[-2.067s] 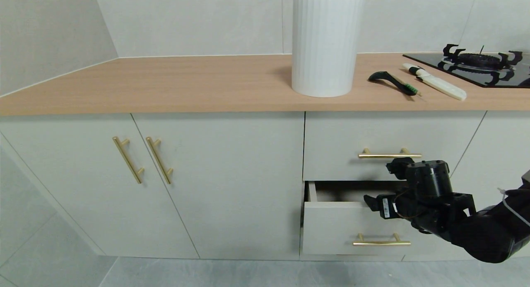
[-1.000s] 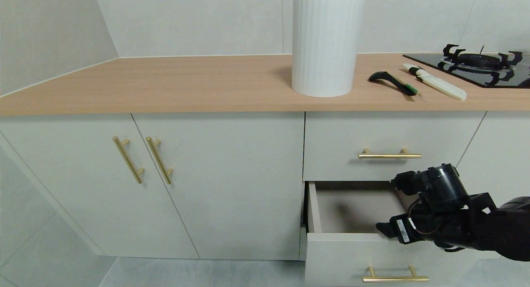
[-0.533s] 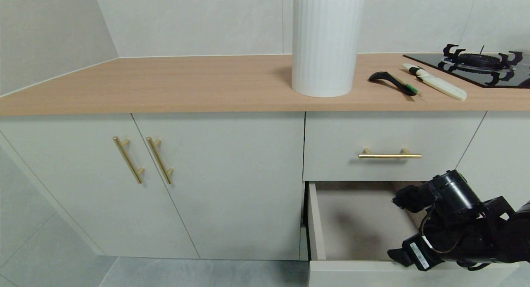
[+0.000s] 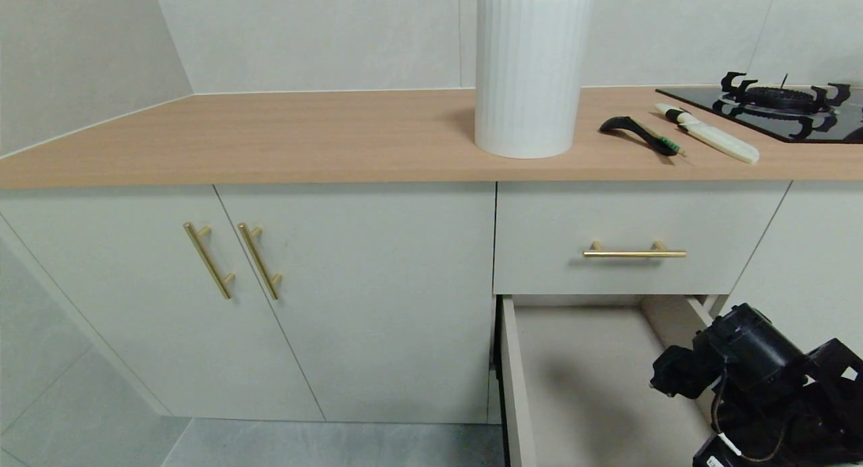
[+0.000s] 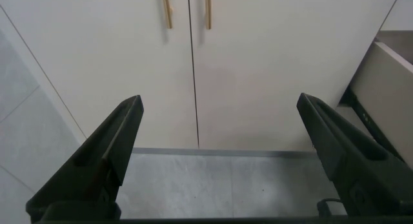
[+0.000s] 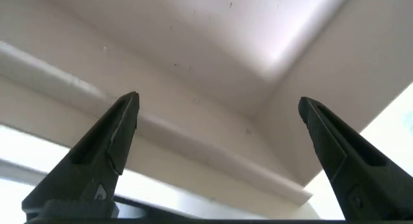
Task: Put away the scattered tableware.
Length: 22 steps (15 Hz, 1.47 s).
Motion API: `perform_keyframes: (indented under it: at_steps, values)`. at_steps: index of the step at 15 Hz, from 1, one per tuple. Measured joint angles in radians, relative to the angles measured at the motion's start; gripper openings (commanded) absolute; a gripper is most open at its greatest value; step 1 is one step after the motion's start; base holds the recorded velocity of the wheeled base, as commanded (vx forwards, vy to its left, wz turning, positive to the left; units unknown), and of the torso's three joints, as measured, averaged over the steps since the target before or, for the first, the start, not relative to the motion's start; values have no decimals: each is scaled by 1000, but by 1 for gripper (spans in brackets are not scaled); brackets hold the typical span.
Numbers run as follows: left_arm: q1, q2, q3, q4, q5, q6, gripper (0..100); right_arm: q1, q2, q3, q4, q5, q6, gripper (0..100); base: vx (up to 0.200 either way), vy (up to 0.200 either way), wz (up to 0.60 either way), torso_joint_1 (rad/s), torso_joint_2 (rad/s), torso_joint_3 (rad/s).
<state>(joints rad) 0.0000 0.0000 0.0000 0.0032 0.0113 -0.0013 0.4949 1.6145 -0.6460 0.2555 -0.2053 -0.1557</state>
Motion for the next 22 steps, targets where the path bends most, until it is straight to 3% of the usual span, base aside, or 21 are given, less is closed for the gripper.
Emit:
perform_keyframes:
  at_steps: [3,10,14,17,22]
  values:
    - [0,0,0,0,1,0,100,11,-6,0,56,-4,-18,100,0,0,0,0,0,0]
    - [0,0,0,0,0,0,100,15,-8,-16,47,-6,-2,100,0,0,0,0,0,0]
    - [0,0,0,0,0,0,100,4,13,-103,-126,-6,302,100,0,0,0,0,0,0]
    - [0,0,0,0,0,0,100,-22,27,-129,-238,-26,335,100,0,0,0,0,0,0]
    - [0,0,0,0,0,0,100,-27,36,-129,-262,-69,334,100,0,0,0,0,0,0]
